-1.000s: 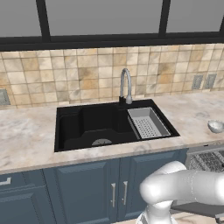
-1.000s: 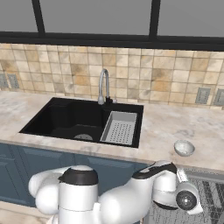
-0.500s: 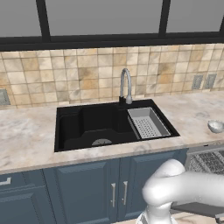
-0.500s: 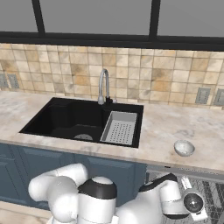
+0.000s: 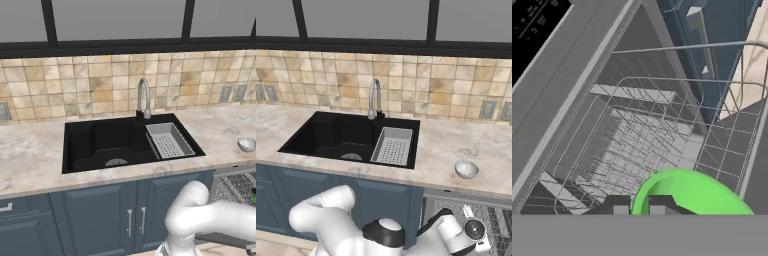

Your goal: Pick up the cup and bowl from the counter, place them in the dishwasher, and close the dishwasher door.

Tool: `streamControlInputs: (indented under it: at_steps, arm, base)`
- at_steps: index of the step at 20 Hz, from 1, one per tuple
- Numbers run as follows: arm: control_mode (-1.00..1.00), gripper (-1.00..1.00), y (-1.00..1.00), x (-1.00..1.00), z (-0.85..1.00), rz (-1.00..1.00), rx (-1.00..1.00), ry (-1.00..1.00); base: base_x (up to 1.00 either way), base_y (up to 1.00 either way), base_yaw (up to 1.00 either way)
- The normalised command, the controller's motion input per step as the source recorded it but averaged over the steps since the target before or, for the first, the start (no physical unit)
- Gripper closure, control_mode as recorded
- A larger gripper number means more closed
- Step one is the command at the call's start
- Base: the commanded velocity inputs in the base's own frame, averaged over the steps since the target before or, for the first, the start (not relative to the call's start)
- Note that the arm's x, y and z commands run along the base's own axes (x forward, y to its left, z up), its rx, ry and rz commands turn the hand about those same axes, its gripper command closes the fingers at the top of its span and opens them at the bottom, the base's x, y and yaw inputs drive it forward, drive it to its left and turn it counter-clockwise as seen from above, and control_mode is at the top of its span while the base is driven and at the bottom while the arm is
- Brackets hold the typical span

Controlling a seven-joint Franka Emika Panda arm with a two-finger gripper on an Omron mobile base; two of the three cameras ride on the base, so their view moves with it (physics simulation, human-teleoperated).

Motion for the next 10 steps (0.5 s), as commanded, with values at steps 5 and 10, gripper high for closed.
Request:
streamControlInputs:
  at_steps: [5, 10]
  arm:
    - [-1.00, 1.00, -0.17, 0.02, -0.59, 0.00, 0.01, 0.00]
    - [-1.00, 1.00, -0.21, 0.03, -0.55, 0.00, 0.00, 0.00]
  base:
    - [0.00, 0.00, 0.00]
    - [0.00, 0.00, 0.00]
